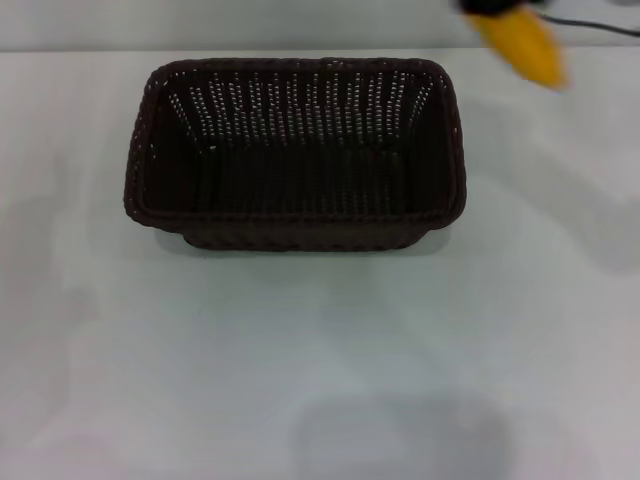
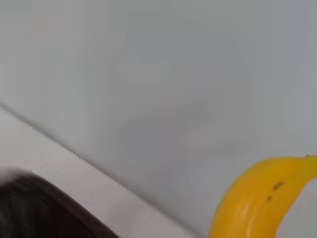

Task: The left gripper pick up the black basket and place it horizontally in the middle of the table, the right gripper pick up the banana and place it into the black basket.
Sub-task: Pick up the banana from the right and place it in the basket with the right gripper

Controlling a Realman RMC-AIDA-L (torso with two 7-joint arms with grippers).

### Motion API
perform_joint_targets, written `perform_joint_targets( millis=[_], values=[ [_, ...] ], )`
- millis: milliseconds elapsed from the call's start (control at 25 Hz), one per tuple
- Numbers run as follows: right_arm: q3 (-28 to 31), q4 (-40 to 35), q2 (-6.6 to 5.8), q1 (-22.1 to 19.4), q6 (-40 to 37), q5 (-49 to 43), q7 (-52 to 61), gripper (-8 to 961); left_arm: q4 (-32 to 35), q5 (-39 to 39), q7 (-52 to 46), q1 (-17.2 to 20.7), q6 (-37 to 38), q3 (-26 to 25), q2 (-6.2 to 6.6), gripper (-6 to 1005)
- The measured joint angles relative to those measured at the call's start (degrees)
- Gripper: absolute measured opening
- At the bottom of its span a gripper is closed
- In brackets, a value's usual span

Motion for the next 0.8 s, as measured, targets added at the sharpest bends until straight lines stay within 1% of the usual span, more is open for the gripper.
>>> perform_joint_targets(
  millis=[40, 80, 120, 200, 280, 320, 360, 440, 520, 600, 720, 800],
  values=[
    [-0.26, 2.26, 0.01, 0.57, -3.76, 4.43, -4.62, 507, -0.08, 0.04, 0.00, -0.01, 0.01, 0.04, -0.03, 876],
    [-0.80, 6.49, 0.08, 1.66, -7.66, 10.59, -11.31, 508, -0.13, 0.10, 0.00, -0.03, 0.02, 0.08, -0.05, 876],
    [-1.05, 9.34, 0.09, 2.68, -9.13, 13.62, -14.77, 509, -0.17, 0.19, -0.02, -0.04, 0.02, 0.10, -0.10, 876],
    [-1.65, 17.31, 0.13, 5.61, -10.95, 20.31, -22.05, 511, -0.22, 0.19, -0.06, -0.04, 0.03, 0.11, -0.13, 876],
    [-1.94, 22.75, 0.14, 7.97, -10.91, 23.12, -25.63, 514, -0.36, 0.23, -0.10, -0.06, 0.04, 0.10, -0.18, 876],
    [-2.77, 27.55, 0.24, 10.17, -10.68, 25.45, -29.23, 515, -0.37, 0.23, -0.11, -0.06, 0.04, 0.10, -0.18, 876],
    [-2.77, 27.55, 0.24, 10.17, -10.68, 25.45, -29.23, 516, -0.37, 0.21, -0.11, -0.07, 0.05, 0.09, -0.18, 876],
    [-4.89, 29.85, 0.35, 11.28, -10.66, 27.07, -32.36, 519, -0.39, 0.23, -0.16, -0.08, 0.06, 0.11, -0.18, 876],
    [-7.00, 29.97, 0.37, 11.46, -10.66, 27.81, -34.32, 521, -0.40, 0.22, -0.21, -0.08, 0.07, 0.15, -0.18, 876],
    [-8.30, 29.08, 0.39, 11.20, -10.52, 28.02, -35.37, 523, -0.40, 0.18, -0.22, -0.05, 0.09, 0.18, -0.17, 876],
    [-8.21, 27.46, 0.29, 9.84, -10.35, 28.39, -35.54, 527, -0.40, 0.12, -0.23, 0.00, 0.41, 0.18, -0.12, 876],
    [-6.79, 25.42, 0.20, 7.92, -10.47, 29.02, -35.68, 625, -0.24, 0.28, -0.24, -0.05, 2.04, 0.20, 0.00, 876]
  ],
)
